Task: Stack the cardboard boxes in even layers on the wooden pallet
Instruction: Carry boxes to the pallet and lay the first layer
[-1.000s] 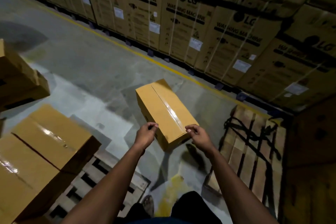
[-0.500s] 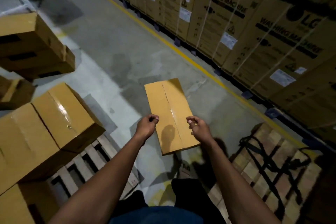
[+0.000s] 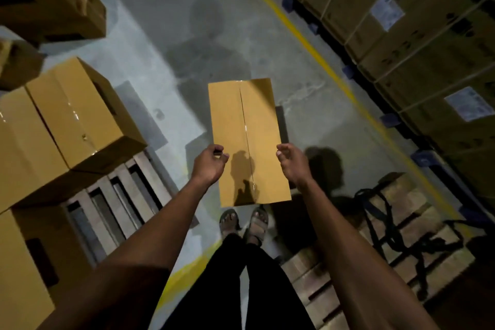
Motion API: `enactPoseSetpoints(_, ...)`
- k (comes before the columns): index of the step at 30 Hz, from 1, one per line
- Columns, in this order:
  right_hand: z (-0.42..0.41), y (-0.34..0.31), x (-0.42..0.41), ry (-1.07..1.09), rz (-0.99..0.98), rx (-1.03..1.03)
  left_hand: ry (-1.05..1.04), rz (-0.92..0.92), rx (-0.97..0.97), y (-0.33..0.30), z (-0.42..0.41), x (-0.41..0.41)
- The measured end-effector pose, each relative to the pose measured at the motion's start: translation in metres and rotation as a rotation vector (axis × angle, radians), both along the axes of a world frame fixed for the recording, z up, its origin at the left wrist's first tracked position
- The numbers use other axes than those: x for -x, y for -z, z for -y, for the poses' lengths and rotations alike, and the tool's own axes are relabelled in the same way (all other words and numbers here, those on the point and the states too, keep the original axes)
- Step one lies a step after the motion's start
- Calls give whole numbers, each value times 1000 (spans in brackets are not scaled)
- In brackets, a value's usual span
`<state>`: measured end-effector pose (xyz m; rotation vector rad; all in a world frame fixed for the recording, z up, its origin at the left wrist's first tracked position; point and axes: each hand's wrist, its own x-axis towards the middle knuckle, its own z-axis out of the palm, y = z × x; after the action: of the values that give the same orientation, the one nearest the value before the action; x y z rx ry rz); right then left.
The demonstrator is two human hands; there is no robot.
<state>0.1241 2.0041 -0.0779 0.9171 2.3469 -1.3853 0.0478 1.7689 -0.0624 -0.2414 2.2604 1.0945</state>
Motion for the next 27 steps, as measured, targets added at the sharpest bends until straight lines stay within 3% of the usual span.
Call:
enactPoseSetpoints(6,-15,80,40,33,102,-51,118,17,156,104,-11,30)
enactPoseSetpoints(15,-37,198,70,50,243,-62,-15,167,230,236,-20,65)
enactPoseSetpoints(21,-40,228,66,109,296,109,-169,245,142,264,-24,67)
enactPoseSetpoints(27,-38,211,61,148,236,117,-248,219,60,239,-20,60)
